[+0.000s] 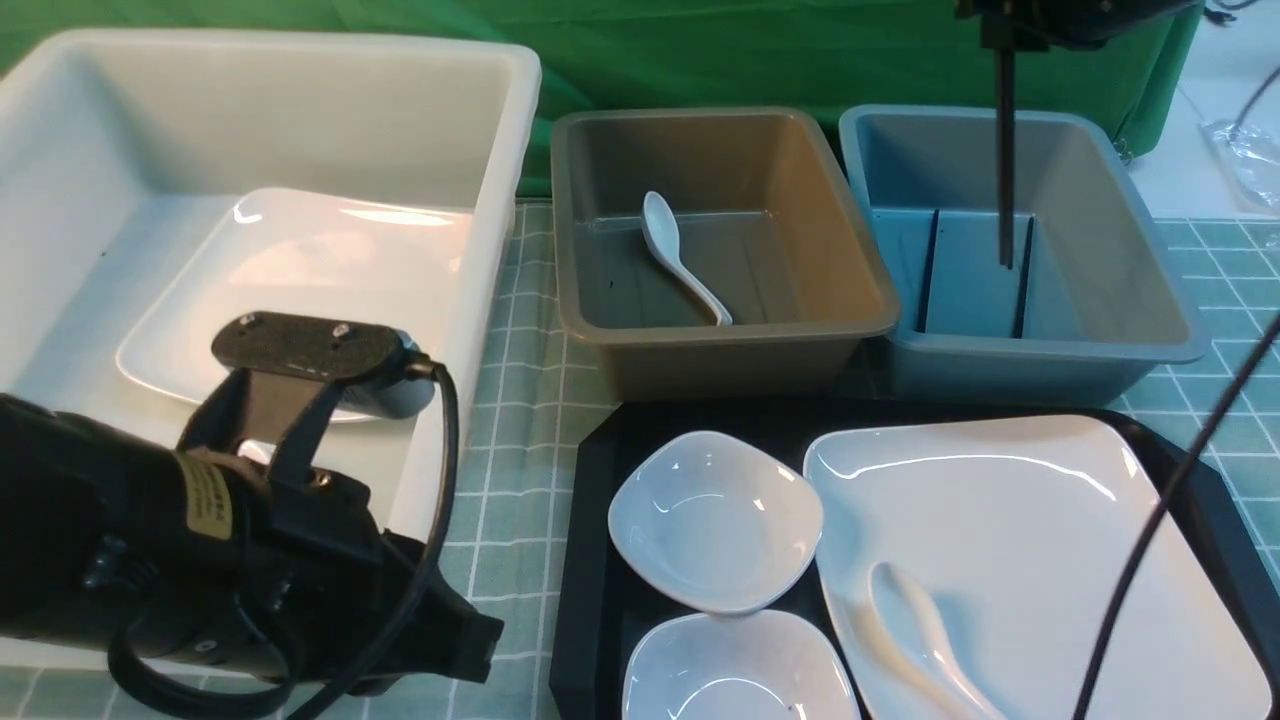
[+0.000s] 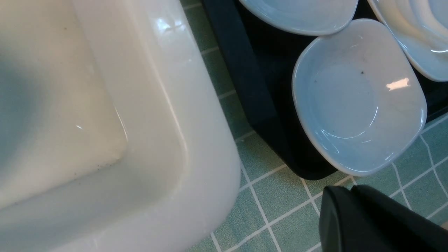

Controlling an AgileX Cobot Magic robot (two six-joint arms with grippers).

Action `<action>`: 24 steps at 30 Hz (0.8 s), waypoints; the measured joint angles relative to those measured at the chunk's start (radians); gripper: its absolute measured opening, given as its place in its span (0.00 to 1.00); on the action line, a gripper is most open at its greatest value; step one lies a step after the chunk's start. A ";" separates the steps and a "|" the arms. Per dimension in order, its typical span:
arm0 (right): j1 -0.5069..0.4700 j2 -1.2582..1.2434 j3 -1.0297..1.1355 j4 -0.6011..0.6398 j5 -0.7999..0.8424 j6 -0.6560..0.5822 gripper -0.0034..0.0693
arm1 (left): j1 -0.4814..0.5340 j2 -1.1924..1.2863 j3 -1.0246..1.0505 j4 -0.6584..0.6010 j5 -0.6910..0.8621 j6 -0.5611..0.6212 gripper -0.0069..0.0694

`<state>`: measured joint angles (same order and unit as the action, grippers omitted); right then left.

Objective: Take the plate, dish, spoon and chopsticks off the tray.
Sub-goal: Use the right arm to put the chopsticks into the small storage box on the right, then use the right arm to grab a soup spoon from the plate

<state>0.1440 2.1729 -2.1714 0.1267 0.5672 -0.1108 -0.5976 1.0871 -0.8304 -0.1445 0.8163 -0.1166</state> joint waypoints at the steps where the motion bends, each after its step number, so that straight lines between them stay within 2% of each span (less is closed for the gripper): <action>1: 0.000 0.020 -0.012 -0.004 0.000 0.000 0.25 | 0.000 0.000 0.000 -0.001 0.006 0.000 0.10; 6: 0.000 0.088 -0.027 -0.068 0.059 0.001 0.25 | 0.000 0.000 0.000 -0.004 0.034 0.000 0.10; 8: 0.000 0.099 -0.027 -0.104 0.089 0.001 0.30 | 0.000 0.000 0.000 -0.004 0.035 0.000 0.10; 10: -0.001 0.103 -0.029 -0.119 0.113 0.009 0.40 | 0.000 0.000 0.000 -0.004 0.035 0.000 0.10; 11: -0.001 0.103 -0.029 -0.127 0.133 0.020 0.49 | 0.000 0.000 0.000 -0.004 0.035 0.000 0.10; 14: -0.001 0.103 -0.038 -0.127 0.221 0.051 0.69 | 0.000 0.000 0.000 -0.004 0.034 0.000 0.10; 17: -0.001 0.093 -0.040 -0.127 0.317 0.069 0.73 | 0.000 0.000 0.000 -0.004 0.034 0.000 0.10; 18: -0.001 0.080 -0.046 -0.134 0.424 0.067 0.69 | 0.000 0.000 0.000 -0.004 0.034 0.000 0.10; 19: -0.001 0.075 -0.047 -0.134 0.450 0.062 0.64 | 0.000 0.000 0.000 -0.004 0.034 0.000 0.10; 20: -0.001 0.054 -0.049 -0.134 0.526 0.036 0.54 | 0.000 0.000 0.000 -0.004 0.034 0.000 0.10; 21: -0.001 0.024 -0.042 -0.134 0.563 0.017 0.38 | 0.000 0.000 0.000 -0.003 0.032 0.000 0.10; 22: -0.001 0.005 -0.029 -0.127 0.563 0.009 0.28 | 0.000 0.000 0.000 -0.003 0.030 0.000 0.10; 24: 0.001 -0.093 0.048 -0.111 0.563 -0.008 0.15 | 0.000 0.000 0.000 -0.002 0.029 0.000 0.10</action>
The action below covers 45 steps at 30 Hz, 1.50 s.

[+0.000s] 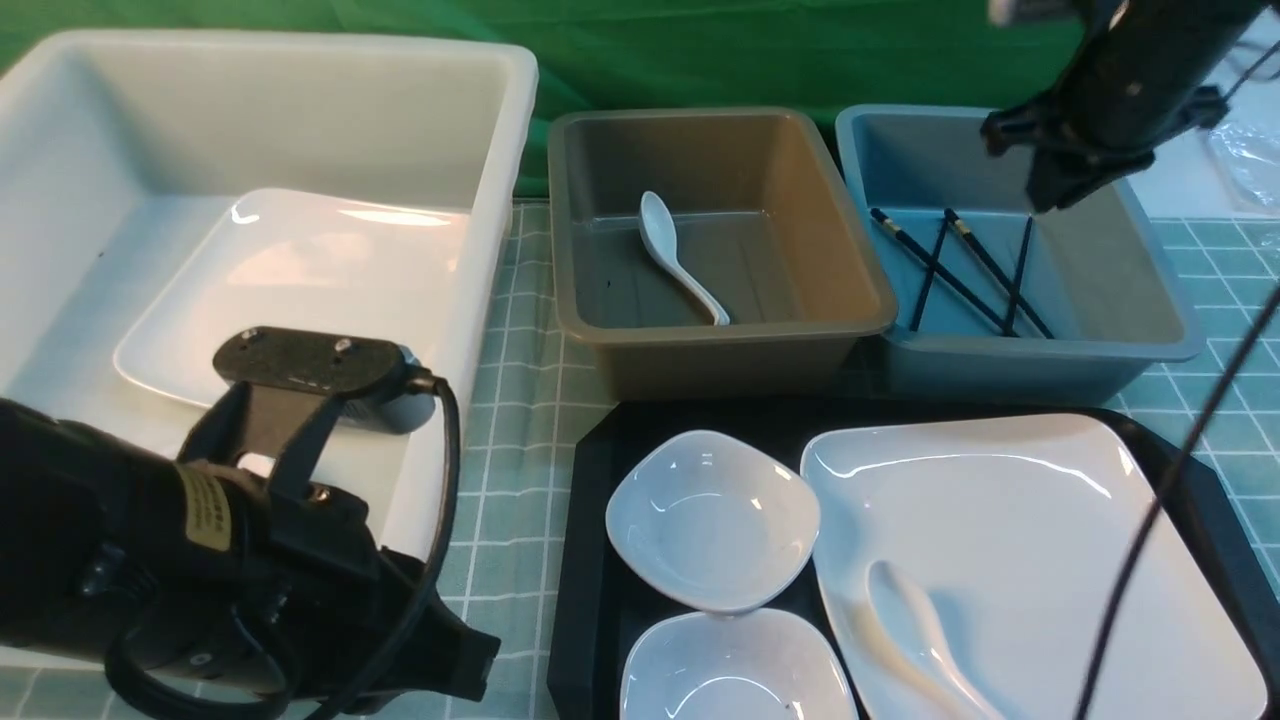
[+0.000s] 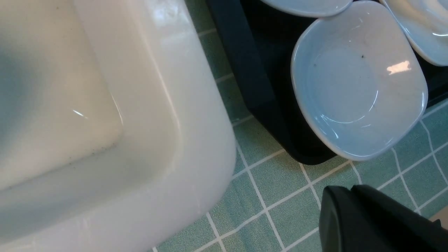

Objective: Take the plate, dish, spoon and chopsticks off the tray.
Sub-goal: Use the right arm to grab a soup spoon from the plate

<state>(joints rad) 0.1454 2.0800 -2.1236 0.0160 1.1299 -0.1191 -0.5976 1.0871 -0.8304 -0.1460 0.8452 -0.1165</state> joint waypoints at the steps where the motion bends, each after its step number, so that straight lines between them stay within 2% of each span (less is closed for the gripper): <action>1: 0.004 -0.052 0.050 0.010 0.000 -0.004 0.12 | 0.000 0.000 0.000 0.004 -0.001 0.000 0.10; 4: 0.040 -0.219 0.245 0.031 -0.001 -0.007 0.09 | 0.000 0.000 0.000 0.006 -0.001 0.002 0.10; 6: 0.085 -0.322 0.399 0.039 -0.002 -0.013 0.12 | 0.000 0.000 0.000 -0.007 -0.001 0.001 0.10; 10: 0.198 -0.450 0.673 0.046 -0.008 -0.041 0.32 | 0.000 0.000 0.000 -0.033 -0.002 0.001 0.10; 14: 0.334 -0.507 0.959 0.047 -0.074 -0.056 0.67 | 0.000 0.000 0.000 -0.040 -0.002 0.001 0.10; 17: 0.394 -0.509 1.074 0.044 -0.158 -0.051 0.76 | 0.000 0.000 0.000 -0.040 -0.002 0.001 0.10; 19: 0.414 -0.509 1.137 0.042 -0.218 -0.030 0.78 | 0.000 0.000 0.000 -0.042 -0.002 0.001 0.10; 26: 0.419 -0.511 1.231 0.018 -0.345 0.027 0.74 | 0.000 0.000 0.000 -0.043 -0.002 0.001 0.10; 34: 0.419 -0.434 1.231 0.015 -0.382 0.034 0.72 | 0.000 0.000 0.000 -0.043 -0.002 0.005 0.10; 36: 0.419 -0.414 1.231 0.013 -0.397 0.037 0.63 | 0.000 0.000 0.000 -0.043 -0.002 0.005 0.10; 38: 0.419 -0.412 1.231 0.014 -0.409 0.044 0.37 | 0.000 0.000 0.000 -0.044 0.000 0.005 0.10; 39: 0.419 -0.414 1.231 0.014 -0.409 0.044 0.34 | 0.000 0.000 0.000 -0.044 0.000 0.005 0.10; 40: 0.419 -0.420 1.230 0.014 -0.416 0.052 0.25 | 0.000 0.000 0.000 -0.044 0.003 0.005 0.10; 45: 0.419 -0.488 1.125 0.014 -0.371 0.056 0.26 | 0.000 0.000 0.000 -0.044 0.004 0.005 0.10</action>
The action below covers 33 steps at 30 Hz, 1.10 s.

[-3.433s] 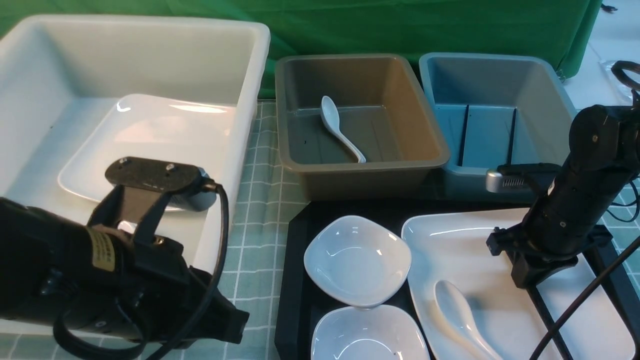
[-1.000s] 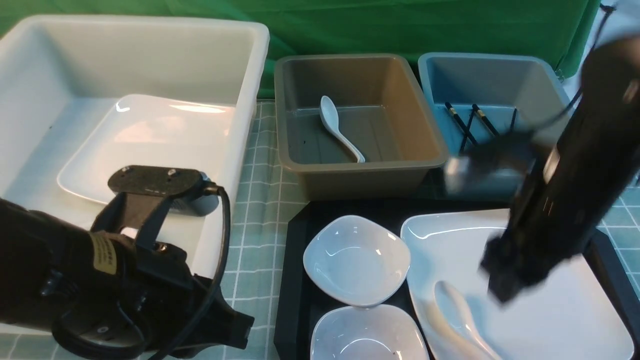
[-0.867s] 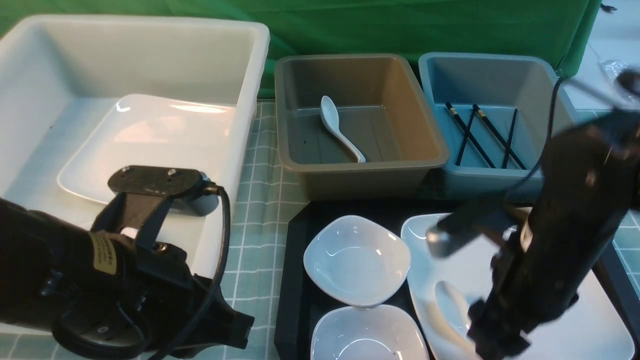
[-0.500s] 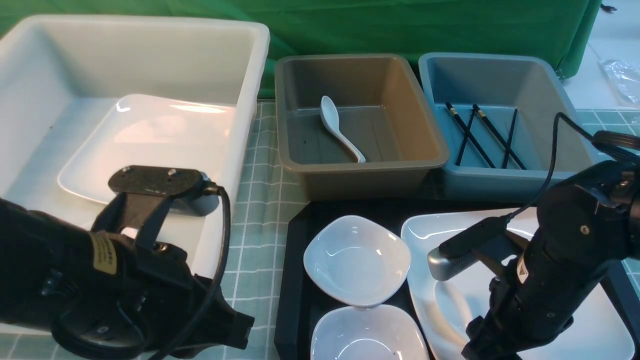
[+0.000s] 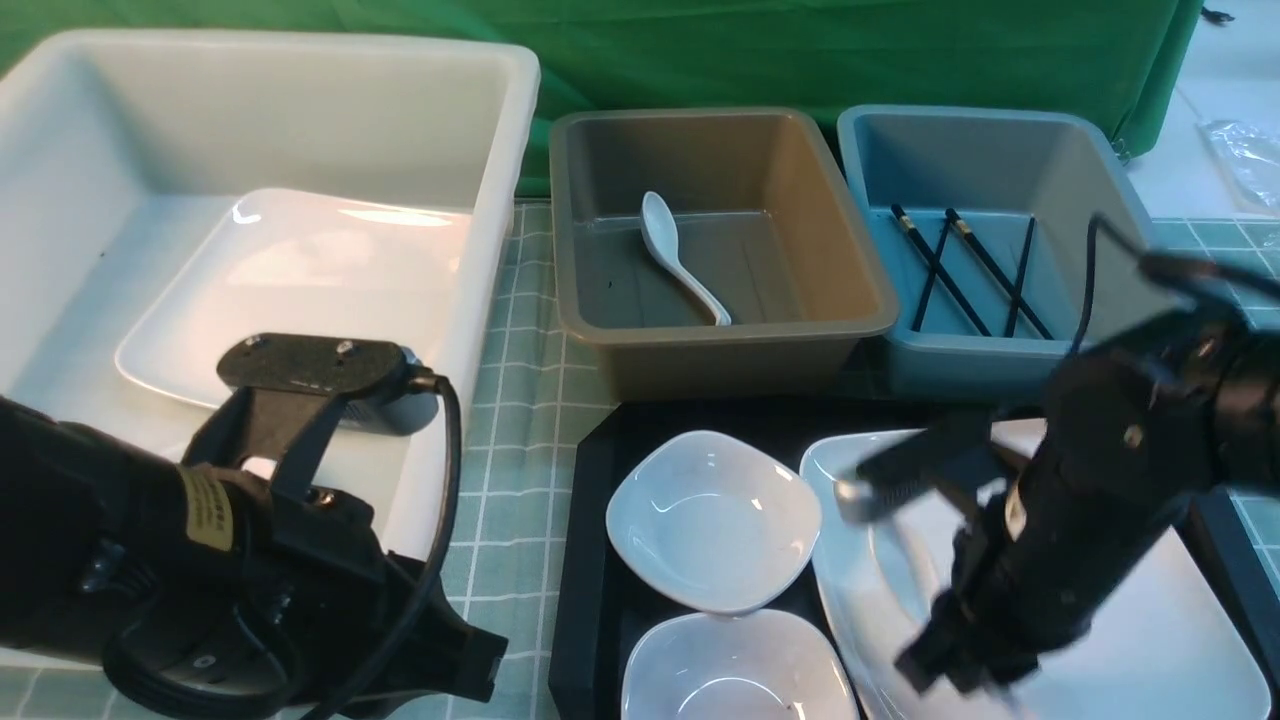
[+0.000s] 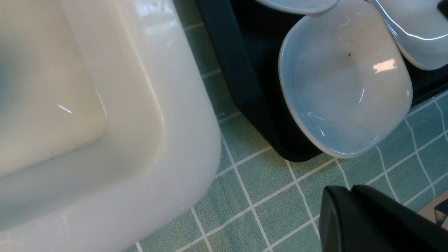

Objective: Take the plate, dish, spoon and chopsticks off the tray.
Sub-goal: Use the right arm to grab a soup spoon from the plate, then use the right arm to put the soup spoon into the small storage box in the middle, then use the left arm to grab a small plate from the dinner plate

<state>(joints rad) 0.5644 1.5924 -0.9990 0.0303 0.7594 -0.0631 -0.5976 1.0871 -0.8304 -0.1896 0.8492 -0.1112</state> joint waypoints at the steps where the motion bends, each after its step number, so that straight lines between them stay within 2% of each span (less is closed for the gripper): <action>1: 0.000 -0.016 -0.033 0.000 0.006 0.001 0.26 | 0.000 0.000 0.000 0.000 0.000 0.000 0.10; 7: -0.034 0.015 -0.391 0.000 -0.011 0.002 0.26 | 0.000 0.000 0.000 0.000 0.000 0.000 0.10; 10: -0.064 0.100 -0.589 0.000 -0.018 0.007 0.26 | 0.000 0.000 0.000 0.000 0.000 0.001 0.10; 14: -0.104 0.360 -0.952 0.000 -0.010 0.052 0.26 | 0.000 0.000 0.000 0.000 -0.001 0.001 0.10; 15: -0.105 0.371 -0.980 0.000 -0.010 0.057 0.26 | 0.000 0.000 0.000 0.000 -0.001 0.001 0.10; 17: -0.114 0.495 -1.128 0.000 0.010 0.091 0.31 | 0.000 0.000 0.000 0.000 -0.001 0.001 0.10; 23: -0.121 0.654 -1.314 0.000 0.142 0.110 0.62 | 0.000 0.000 0.000 0.000 -0.002 0.000 0.10; 25: -0.121 0.654 -1.331 -0.007 0.212 0.100 0.64 | 0.000 0.000 0.000 0.000 -0.009 0.000 0.10; 27: -0.121 0.647 -1.338 -0.016 0.253 0.090 0.60 | 0.000 0.000 0.000 -0.004 -0.014 0.000 0.10; 29: -0.121 0.622 -1.341 -0.030 0.326 0.063 0.49 | 0.000 0.000 0.000 -0.012 -0.017 0.000 0.10; 31: -0.121 0.562 -1.325 -0.030 0.373 0.020 0.25 | 0.000 0.012 -0.011 -0.019 -0.001 0.005 0.10; 33: -0.121 0.490 -1.284 -0.030 0.373 0.003 0.14 | -0.001 0.046 -0.046 -0.023 0.035 0.020 0.10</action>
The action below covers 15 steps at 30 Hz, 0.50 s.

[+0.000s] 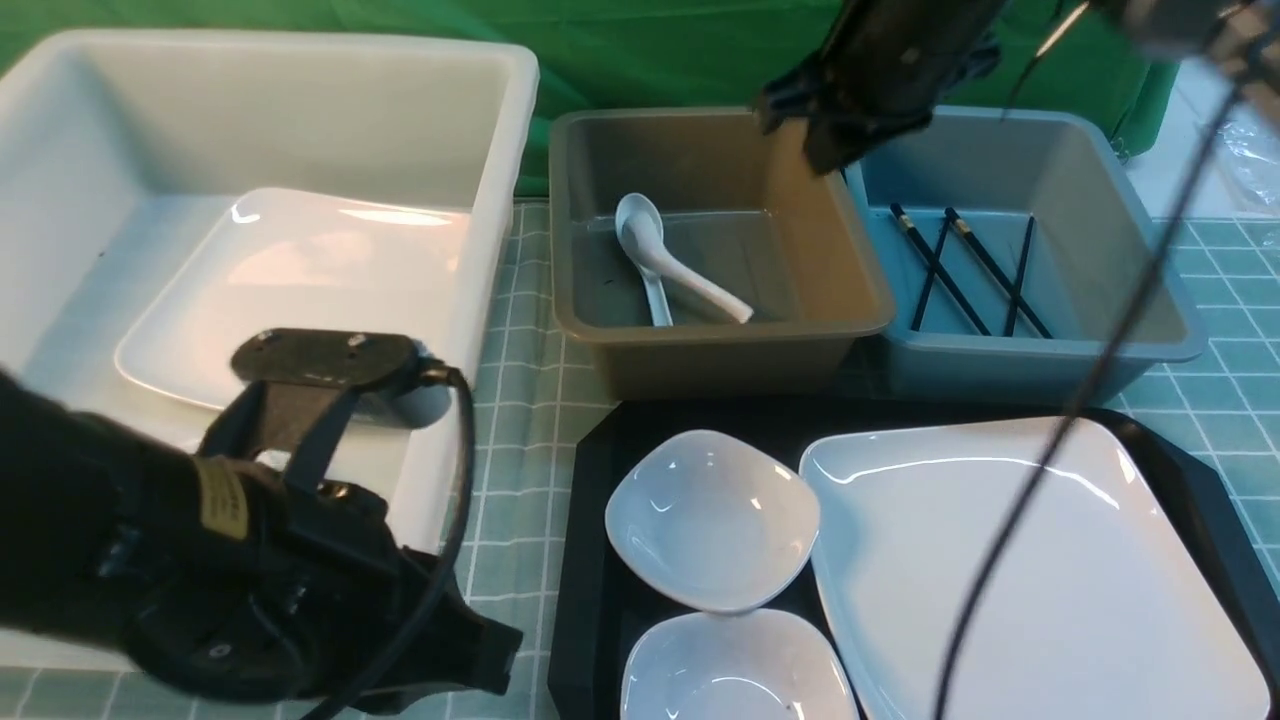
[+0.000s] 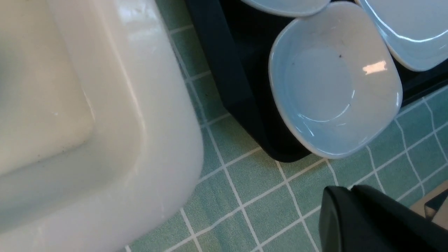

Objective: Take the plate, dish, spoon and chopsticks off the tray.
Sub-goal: Use the left arm to grab a small plate from the dinner plate

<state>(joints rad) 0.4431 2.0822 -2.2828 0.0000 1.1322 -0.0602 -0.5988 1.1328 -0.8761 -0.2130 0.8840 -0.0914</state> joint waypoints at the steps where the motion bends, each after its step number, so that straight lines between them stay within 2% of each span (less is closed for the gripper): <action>1: 0.002 -0.054 0.025 0.000 0.000 -0.005 0.12 | 0.000 0.019 -0.025 0.000 0.016 0.007 0.10; 8: 0.028 -0.499 0.395 0.000 0.000 -0.018 0.08 | -0.040 0.257 -0.220 0.013 0.080 0.111 0.10; 15: 0.028 -0.911 0.927 -0.019 -0.028 -0.004 0.08 | -0.164 0.523 -0.356 0.131 0.091 0.097 0.12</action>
<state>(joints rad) 0.4711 1.1717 -1.3555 -0.0189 1.1045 -0.0644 -0.7632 1.6558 -1.2325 -0.0823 0.9747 0.0056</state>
